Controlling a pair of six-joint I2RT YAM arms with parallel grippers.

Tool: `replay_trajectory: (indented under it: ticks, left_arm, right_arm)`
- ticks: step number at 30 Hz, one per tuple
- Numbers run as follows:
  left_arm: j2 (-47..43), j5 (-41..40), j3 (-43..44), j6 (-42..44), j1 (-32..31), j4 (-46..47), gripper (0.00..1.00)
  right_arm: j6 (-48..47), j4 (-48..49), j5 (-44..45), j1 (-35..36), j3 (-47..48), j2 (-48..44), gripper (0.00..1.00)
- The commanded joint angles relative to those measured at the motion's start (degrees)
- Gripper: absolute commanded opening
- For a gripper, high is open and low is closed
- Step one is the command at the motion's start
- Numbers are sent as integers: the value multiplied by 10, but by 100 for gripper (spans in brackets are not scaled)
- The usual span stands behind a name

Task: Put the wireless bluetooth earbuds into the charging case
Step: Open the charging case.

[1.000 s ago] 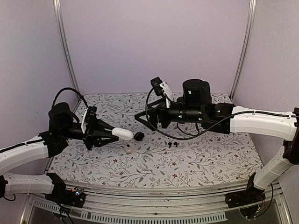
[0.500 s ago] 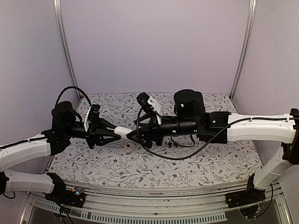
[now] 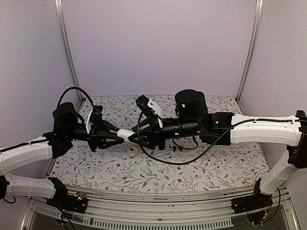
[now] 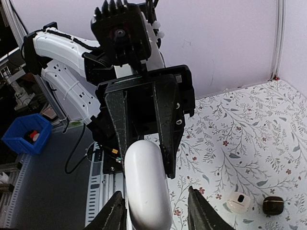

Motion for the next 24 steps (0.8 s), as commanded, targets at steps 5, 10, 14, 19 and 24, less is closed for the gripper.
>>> replay_trajectory:
  ticks: [5, 10, 14, 19, 24]
  left_arm:
    - [0, 7, 18, 25, -8, -8, 0]
    - [-25, -37, 24, 120, -30, -77, 0]
    - [-37, -61, 27, 161, -44, -95, 0]
    - [-42, -71, 29, 176, -54, -104, 0]
    - [-46, -69, 25, 167, -58, -94, 0]
  right_arm:
    - [25, 7, -76, -24, 11, 3, 25]
    - [82, 24, -156, -56, 6, -1, 22]
    - [111, 29, -202, -66, 10, 8, 26]
    - [137, 32, -171, -67, 10, 7, 33]
    - [141, 23, -118, -67, 5, 3, 36]
